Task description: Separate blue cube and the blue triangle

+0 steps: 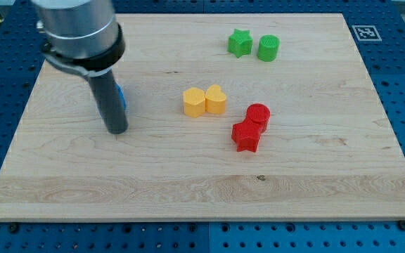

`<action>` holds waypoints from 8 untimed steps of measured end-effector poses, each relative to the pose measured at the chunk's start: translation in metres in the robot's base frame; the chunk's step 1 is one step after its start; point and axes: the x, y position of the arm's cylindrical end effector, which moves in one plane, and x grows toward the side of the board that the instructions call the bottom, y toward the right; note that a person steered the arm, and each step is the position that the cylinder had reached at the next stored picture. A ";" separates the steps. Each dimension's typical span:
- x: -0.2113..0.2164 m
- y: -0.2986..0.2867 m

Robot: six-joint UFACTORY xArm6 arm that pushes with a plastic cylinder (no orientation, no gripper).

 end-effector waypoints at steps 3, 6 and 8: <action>-0.034 -0.082; -0.051 -0.054; -0.051 -0.012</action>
